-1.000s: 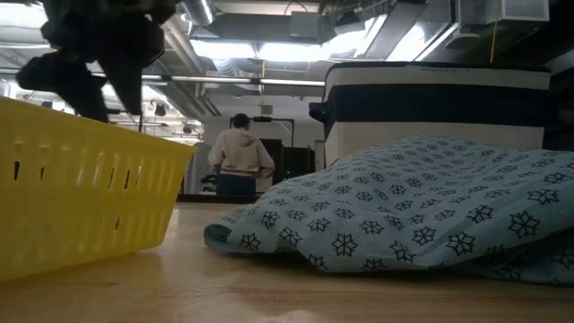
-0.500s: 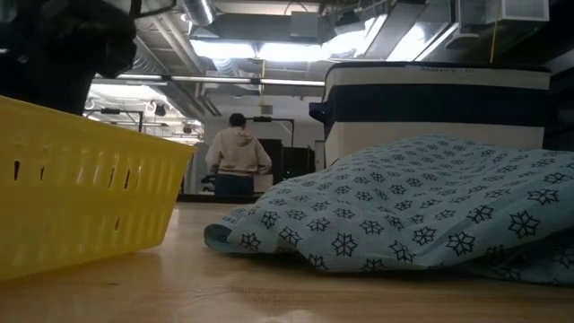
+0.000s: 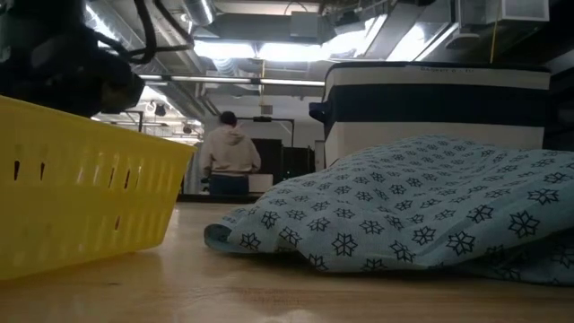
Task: Pick & Place Medicine items
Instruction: Put the left green medicine bottle into the yellow bin
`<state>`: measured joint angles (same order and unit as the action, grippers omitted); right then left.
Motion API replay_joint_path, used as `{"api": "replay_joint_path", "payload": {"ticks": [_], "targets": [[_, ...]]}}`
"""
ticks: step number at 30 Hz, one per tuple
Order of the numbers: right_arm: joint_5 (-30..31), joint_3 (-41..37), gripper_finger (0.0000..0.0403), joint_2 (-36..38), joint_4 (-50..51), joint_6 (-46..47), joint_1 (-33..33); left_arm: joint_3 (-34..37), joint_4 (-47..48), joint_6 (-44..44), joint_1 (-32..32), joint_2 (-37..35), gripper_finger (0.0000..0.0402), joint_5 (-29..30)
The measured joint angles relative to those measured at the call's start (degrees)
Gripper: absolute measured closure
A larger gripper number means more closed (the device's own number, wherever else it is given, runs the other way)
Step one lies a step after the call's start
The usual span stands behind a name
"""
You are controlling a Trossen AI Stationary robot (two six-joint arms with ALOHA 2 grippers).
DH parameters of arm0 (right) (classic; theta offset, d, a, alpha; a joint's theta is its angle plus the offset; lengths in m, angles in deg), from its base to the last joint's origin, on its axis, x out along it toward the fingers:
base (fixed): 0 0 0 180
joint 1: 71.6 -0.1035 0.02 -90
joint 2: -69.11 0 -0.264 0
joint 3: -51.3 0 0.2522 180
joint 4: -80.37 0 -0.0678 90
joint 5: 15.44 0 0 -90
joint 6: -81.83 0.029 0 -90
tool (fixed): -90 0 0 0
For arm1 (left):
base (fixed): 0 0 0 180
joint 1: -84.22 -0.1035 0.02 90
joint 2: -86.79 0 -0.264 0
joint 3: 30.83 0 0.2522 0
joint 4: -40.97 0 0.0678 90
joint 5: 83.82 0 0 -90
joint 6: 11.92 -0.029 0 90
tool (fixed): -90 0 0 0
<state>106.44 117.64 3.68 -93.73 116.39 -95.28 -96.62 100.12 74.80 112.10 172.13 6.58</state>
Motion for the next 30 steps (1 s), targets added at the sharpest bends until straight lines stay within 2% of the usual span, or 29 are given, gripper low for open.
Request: {"api": "replay_joint_path", "payload": {"ticks": [17,30], "targets": [[0.0,0.0,0.0172,-1.1,-0.1,2.7,0.0,0.1,0.7,-3.8,-0.3,4.7,0.0184,-0.4],[0.2,0.0,0.0172,-1.1,-0.1,2.7,0.0,0.1,-1.5,-6.7,-2.1,4.7,0.0285,-0.4]]}}
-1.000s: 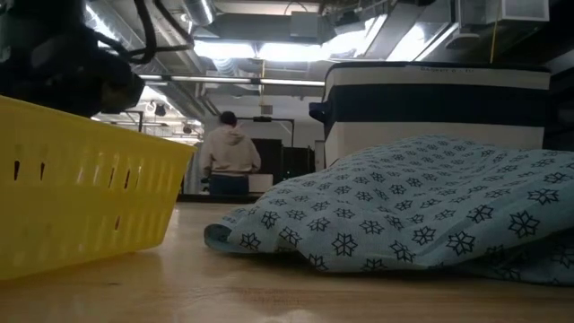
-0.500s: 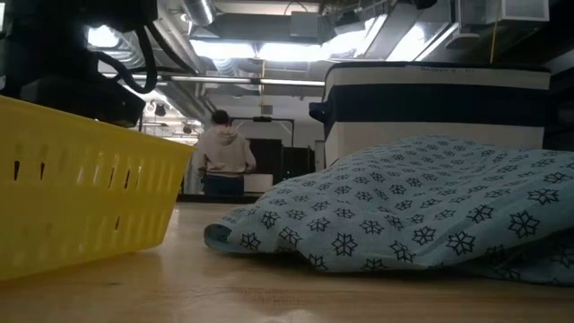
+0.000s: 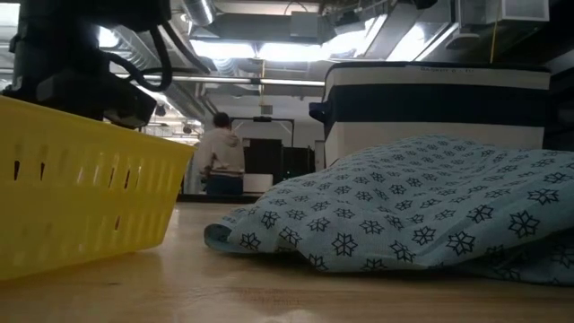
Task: Pick & Place Medicine items
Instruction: Put the left green medicine bottle into the yellow bin
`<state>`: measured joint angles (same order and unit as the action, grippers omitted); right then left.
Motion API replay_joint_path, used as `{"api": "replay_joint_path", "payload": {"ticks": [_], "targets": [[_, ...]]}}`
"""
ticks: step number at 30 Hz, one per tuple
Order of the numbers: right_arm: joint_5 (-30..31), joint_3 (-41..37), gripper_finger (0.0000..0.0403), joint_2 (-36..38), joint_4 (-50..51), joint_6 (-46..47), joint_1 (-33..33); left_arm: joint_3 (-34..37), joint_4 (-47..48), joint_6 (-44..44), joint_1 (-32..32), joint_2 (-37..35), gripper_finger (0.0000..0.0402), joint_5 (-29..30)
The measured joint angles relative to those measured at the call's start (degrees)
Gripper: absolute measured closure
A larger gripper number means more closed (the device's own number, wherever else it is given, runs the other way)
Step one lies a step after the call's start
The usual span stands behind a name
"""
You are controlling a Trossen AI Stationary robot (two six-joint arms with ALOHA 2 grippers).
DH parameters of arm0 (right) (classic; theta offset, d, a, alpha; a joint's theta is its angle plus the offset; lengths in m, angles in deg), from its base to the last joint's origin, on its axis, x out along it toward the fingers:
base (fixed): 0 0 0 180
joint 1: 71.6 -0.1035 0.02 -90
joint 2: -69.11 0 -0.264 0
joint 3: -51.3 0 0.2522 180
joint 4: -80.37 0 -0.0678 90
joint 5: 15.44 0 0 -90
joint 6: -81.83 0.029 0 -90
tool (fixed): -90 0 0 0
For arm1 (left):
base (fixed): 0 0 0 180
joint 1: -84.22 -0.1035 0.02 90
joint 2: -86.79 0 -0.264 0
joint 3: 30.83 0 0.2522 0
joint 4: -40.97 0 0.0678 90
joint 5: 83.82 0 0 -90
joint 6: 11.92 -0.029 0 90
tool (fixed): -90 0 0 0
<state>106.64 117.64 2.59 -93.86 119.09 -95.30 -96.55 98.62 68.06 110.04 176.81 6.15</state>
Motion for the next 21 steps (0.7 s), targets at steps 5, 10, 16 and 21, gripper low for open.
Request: {"api": "replay_joint_path", "payload": {"ticks": [5,10,16,21], "targets": [[-0.1,0.0,0.0172,0.0,0.0,1.0,0.0,0.0,1.2,-2.3,-1.1,0.0,0.0314,0.0],[-0.4,0.0,0.0172,0.0,0.0,1.3,0.0,0.0,1.2,-3.5,-1.6,0.0,0.0307,0.0],[-1.5,0.0,0.0172,0.0,0.0,1.3,0.0,0.8,0.6,-3.7,-1.6,0.0,0.0282,-0.5],[-1.5,0.0,0.0172,0.0,0.0,1.3,0.0,2.6,-0.6,-3.3,-1.3,0.0,0.0265,-2.3]]}}
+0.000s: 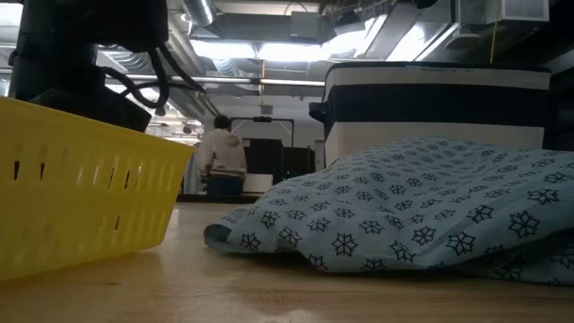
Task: Pick & Place Medicine items
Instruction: Put the left green medicine bottle into the yellow bin
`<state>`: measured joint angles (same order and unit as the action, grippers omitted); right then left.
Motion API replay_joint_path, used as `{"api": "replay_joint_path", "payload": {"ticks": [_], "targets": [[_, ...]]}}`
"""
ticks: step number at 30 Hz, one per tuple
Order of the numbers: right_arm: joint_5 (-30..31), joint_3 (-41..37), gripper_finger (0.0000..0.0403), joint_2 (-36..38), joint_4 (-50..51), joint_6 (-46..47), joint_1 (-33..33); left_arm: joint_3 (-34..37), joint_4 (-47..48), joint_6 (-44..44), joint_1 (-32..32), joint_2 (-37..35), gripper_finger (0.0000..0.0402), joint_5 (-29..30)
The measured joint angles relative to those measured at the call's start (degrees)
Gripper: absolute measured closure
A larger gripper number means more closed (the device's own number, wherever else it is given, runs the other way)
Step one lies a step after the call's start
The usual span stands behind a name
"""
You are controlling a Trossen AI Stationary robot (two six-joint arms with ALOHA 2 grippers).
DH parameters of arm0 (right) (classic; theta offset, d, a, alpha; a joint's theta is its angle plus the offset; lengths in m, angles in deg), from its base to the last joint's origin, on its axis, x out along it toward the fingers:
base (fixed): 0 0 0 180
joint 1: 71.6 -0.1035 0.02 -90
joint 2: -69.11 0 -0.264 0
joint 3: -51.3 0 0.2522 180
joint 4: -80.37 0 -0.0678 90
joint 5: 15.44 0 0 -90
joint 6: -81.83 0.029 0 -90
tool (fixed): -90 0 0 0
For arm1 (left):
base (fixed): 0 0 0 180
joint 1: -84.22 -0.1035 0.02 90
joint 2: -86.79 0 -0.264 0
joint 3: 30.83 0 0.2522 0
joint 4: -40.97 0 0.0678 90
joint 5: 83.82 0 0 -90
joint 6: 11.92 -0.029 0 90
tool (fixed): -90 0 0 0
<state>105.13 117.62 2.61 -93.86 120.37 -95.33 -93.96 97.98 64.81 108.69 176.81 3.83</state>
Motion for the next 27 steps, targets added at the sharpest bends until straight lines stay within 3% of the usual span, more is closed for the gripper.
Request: {"api": "replay_joint_path", "payload": {"ticks": [6,12,17,22,27], "targets": [[0.0,0.0,0.0172,0.0,0.0,0.0,0.0,0.5,-0.1,0.9,0.2,0.0,0.0262,-0.6],[0.0,0.0,0.0172,0.0,0.0,0.0,0.0,0.7,-1.5,1.0,0.0,-1.5,0.0304,-3.8],[0.0,0.0,0.0172,0.0,0.0,-0.2,0.0,0.6,-1.8,1.9,-0.5,-7.1,0.0336,-2.1],[0.0,0.0,0.0172,0.0,0.0,-0.2,0.0,0.6,-3.2,3.6,-1.7,-16.6,0.0327,0.3],[0.0,0.0,0.0172,0.0,0.0,-0.4,0.0,0.6,-13.5,4.3,-1.6,-24.8,0.032,4.4]]}}
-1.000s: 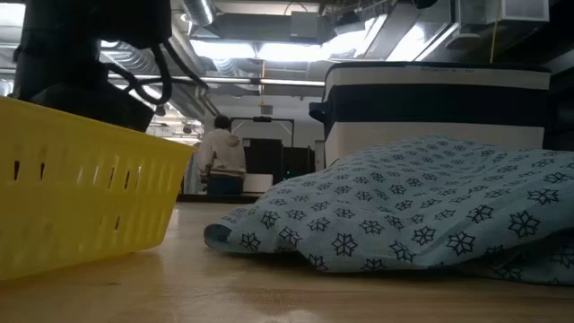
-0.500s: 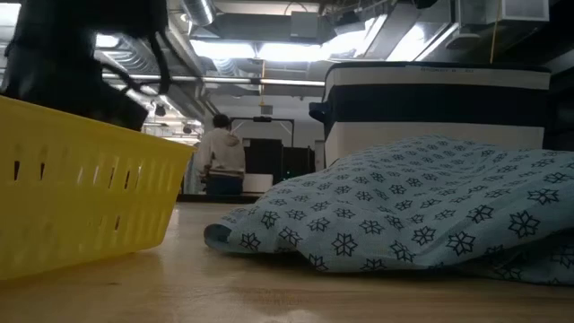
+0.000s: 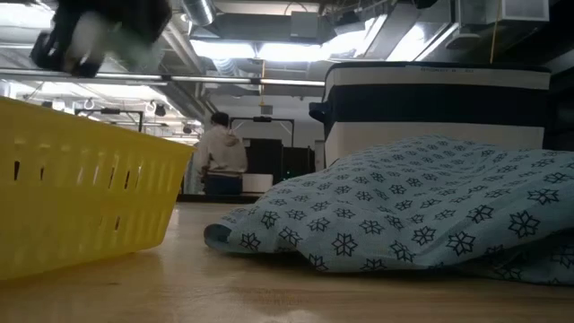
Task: Pick & Place Medicine items
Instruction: Put the left green medicine bottle into the yellow bin
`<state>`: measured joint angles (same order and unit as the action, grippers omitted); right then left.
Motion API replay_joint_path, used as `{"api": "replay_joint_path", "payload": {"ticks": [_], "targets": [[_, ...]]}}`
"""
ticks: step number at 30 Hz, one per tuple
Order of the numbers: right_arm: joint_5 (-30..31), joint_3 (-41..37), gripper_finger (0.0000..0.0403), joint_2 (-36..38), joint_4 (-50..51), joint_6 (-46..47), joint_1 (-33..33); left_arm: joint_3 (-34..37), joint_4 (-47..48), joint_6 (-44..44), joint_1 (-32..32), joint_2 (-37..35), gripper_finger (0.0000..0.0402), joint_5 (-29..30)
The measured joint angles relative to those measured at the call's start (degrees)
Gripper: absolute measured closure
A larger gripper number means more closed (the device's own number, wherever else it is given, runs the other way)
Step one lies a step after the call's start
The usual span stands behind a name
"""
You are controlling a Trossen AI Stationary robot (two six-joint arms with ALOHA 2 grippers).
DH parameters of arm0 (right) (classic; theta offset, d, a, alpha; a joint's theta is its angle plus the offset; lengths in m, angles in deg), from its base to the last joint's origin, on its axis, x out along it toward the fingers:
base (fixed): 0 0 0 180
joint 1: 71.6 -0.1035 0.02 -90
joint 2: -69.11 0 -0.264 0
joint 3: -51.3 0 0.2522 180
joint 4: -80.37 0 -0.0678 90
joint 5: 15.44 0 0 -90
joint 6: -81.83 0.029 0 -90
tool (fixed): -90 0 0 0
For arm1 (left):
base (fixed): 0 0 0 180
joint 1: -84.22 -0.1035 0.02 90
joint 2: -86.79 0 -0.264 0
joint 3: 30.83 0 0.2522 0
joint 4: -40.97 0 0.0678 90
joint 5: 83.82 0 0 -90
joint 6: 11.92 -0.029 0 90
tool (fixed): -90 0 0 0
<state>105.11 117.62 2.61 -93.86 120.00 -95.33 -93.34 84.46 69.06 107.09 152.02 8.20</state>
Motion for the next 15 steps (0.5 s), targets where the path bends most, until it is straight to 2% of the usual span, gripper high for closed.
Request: {"api": "replay_joint_path", "payload": {"ticks": [3,6,15], "targets": [[0.0,0.0,0.0172,0.0,0.0,0.0,0.0,0.0,-9.8,0.0,1.6,-0.5,0.0321,0.1],[0.0,0.0,0.0172,0.0,0.1,0.0,0.0,-0.1,-17.6,-0.1,4.3,1.8,0.0321,-1.1],[0.0,0.0,0.0172,0.0,0.7,0.0,0.0,-0.1,-23.6,3.3,12.1,15.7,0.0318,-12.2]]}}
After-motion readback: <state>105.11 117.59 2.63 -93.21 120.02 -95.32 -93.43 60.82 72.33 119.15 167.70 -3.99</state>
